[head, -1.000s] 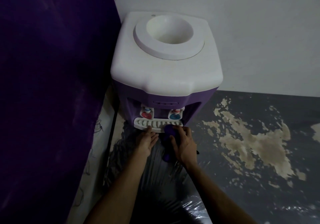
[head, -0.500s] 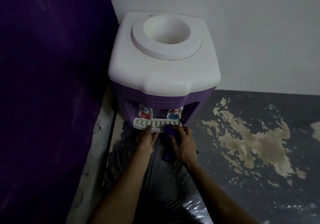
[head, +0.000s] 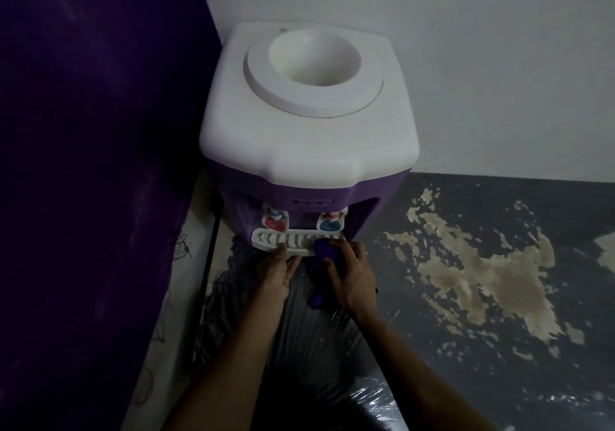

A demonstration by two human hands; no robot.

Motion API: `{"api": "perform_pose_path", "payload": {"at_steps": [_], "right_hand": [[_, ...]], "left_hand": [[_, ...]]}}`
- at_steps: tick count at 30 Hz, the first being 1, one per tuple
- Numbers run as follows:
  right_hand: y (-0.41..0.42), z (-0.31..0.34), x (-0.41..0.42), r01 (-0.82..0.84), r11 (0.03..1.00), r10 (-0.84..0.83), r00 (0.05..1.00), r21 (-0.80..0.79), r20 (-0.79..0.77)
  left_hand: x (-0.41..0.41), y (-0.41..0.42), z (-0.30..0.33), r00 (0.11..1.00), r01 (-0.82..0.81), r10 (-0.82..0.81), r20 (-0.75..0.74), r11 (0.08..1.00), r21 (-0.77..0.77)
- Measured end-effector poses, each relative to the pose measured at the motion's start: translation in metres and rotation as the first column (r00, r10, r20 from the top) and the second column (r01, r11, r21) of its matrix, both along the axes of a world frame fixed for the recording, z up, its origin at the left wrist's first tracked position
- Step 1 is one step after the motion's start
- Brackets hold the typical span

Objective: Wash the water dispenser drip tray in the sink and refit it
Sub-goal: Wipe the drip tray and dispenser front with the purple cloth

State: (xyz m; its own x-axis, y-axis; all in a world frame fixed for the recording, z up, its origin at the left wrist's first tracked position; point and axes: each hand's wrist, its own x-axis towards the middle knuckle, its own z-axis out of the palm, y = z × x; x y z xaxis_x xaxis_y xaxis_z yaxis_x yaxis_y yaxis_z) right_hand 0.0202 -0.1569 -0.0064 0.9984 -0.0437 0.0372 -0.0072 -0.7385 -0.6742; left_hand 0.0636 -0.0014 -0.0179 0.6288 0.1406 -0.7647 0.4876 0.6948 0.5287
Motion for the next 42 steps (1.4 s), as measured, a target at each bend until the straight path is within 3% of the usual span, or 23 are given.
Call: {"api": "perform_pose_path", "payload": {"at_steps": [9,15,22,26,30,35,39,42], "right_hand": [[0.007,-0.004,0.003,0.107,0.994,-0.101,0.987,-0.035,0.127],[0.03,-0.013,0.018,0.069,0.943,-0.083,0.996,-0.324,-0.03],[0.048,-0.009,0.026,-0.099,0.969,0.091,0.995,-0.227,-0.044],[0.02,-0.012,0.024,-0.197,0.898,0.188,0.98,-0.392,-0.063],[0.012,-0.006,0.012,-0.123,0.862,0.086,0.991,-0.491,-0.099],[0.021,-0.008,0.007,-0.007,0.886,-0.01,0.999,-0.463,-0.034],[0.031,-0.006,0.022,-0.021,0.942,-0.004,0.997,-0.335,-0.072],[0.022,-0.007,0.018,-0.074,0.94,0.039,0.993,-0.332,-0.111]], "left_hand": [[-0.001,-0.001,-0.003,1.0,-0.005,0.005,-0.027,1.0,-0.001],[-0.004,0.011,-0.005,0.991,0.134,-0.133,0.018,0.99,-0.032],[-0.005,0.014,-0.01,0.987,0.159,-0.158,0.029,0.987,-0.039],[-0.004,0.012,-0.01,0.993,0.118,-0.117,0.029,0.992,-0.04],[-0.004,0.011,-0.008,0.995,0.103,-0.102,0.022,0.994,-0.041],[-0.004,0.011,-0.009,0.994,0.113,-0.112,0.013,0.993,-0.033],[-0.003,0.012,-0.01,0.992,0.128,-0.128,0.017,0.991,-0.023],[-0.003,0.011,-0.01,0.992,0.124,-0.124,0.012,0.992,-0.022]]}}
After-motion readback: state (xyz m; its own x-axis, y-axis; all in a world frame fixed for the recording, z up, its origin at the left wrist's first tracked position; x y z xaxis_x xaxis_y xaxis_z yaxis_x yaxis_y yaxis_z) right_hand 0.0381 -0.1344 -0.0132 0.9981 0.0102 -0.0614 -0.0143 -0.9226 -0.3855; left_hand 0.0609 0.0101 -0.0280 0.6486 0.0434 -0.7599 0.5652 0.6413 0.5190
